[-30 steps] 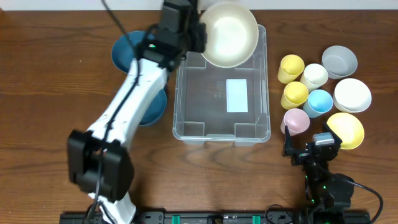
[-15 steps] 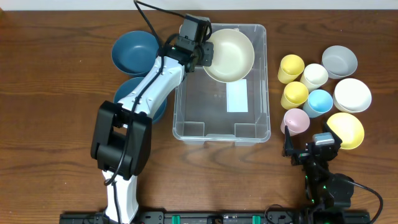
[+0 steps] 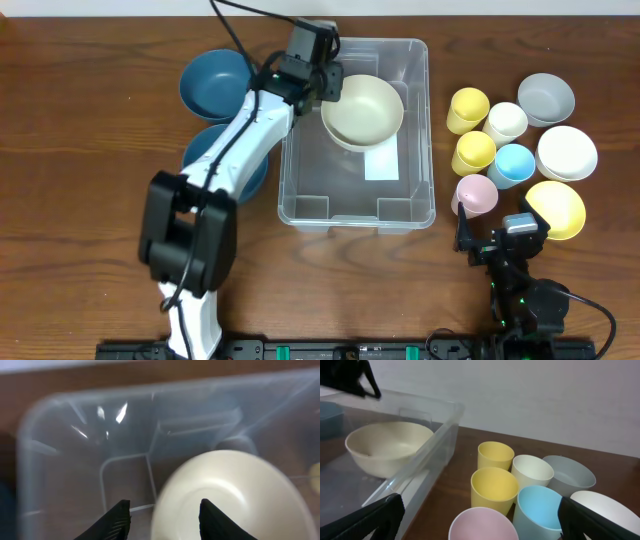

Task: Pack container
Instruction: 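Carry the cream bowl over the container and lower it inside, then release the cream bowl and move left gripper to the near teal bowl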

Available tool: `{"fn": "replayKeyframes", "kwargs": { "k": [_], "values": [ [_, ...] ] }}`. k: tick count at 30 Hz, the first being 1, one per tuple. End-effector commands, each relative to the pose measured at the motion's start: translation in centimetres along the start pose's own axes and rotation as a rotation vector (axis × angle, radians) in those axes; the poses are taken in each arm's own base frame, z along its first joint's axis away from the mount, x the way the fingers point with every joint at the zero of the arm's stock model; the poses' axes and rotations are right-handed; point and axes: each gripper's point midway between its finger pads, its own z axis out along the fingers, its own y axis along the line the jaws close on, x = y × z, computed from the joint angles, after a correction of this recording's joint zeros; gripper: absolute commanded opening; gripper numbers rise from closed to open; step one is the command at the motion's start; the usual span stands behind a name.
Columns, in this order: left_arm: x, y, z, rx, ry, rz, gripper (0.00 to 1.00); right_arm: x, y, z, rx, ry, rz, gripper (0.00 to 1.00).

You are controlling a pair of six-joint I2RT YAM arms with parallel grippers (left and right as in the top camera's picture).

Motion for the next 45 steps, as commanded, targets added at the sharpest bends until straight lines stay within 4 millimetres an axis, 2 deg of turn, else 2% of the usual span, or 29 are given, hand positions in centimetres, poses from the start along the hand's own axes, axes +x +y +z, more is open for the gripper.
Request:
{"fn": "replayKeyframes", "kwargs": {
  "k": [1, 5, 8, 12, 14, 16, 17, 19, 24, 26, 29, 36, 41, 45],
  "values": [
    [-6.3, -0.6, -8.5, 0.011, -0.181, 0.004, 0.46, 0.1, -0.2, 0.0, 0.007, 0.001, -0.012, 0.99],
    [-7.3, 2.7, -14.3, -0.142, -0.227, -0.024, 0.46, 0.1, -0.2, 0.0, 0.007, 0.001, -0.012, 0.99],
    [-6.9, 6.8, -18.2, -0.309, -0.231, -0.058, 0.47, 0.1, -0.2, 0.0, 0.007, 0.001, -0.012, 0.99],
    [-5.4, 12.4, -21.3, -0.47, -0.198, -0.172, 0.51, 0.1, -0.2, 0.0, 0.007, 0.001, -0.012, 0.99],
    [-3.9, 15.3, -22.1, -0.526, -0.159, -0.269, 0.64, 0.1, -0.2, 0.0, 0.007, 0.001, -0.012, 0.99],
    [-1.6, 18.3, -22.7, -0.59, -0.09, -0.359, 0.79, 0.1, -0.2, 0.0, 0.007, 0.001, -0.012, 0.99],
    [-0.2, 19.4, -23.1, -0.619, -0.044, -0.392, 0.83, 0.1, -0.2, 0.0, 0.007, 0.001, -0.012, 0.99],
    [2.5, 20.8, -23.4, -0.634, 0.059, -0.429, 0.83, 0.1, -0.2, 0.0, 0.007, 0.001, -0.012, 0.99],
    [7.7, 22.1, -23.0, -0.592, 0.259, -0.447, 0.84, 0.1, -0.2, 0.0, 0.007, 0.001, -0.012, 0.99],
    [9.3, 22.7, -22.5, -0.578, 0.303, -0.447, 0.93, 0.1, -0.2, 0.0, 0.007, 0.001, -0.012, 0.99],
    [11.4, 23.2, -21.2, -0.536, 0.351, -0.465, 0.95, 0.1, -0.2, 0.0, 0.007, 0.001, -0.012, 0.99],
    [16.6, 24.2, -16.7, -0.438, 0.406, -0.51, 0.94, 0.1, -0.2, 0.0, 0.007, 0.001, -0.012, 0.99],
    [18.9, 23.1, -12.9, -0.307, 0.396, -0.491, 0.93, 0.1, -0.2, 0.0, 0.007, 0.001, -0.012, 0.99],
    [20.7, 22.9, -11.1, -0.283, 0.403, -0.499, 0.91, 0.1, -0.2, 0.0, 0.006, 0.001, -0.012, 0.99]
  ]
}}
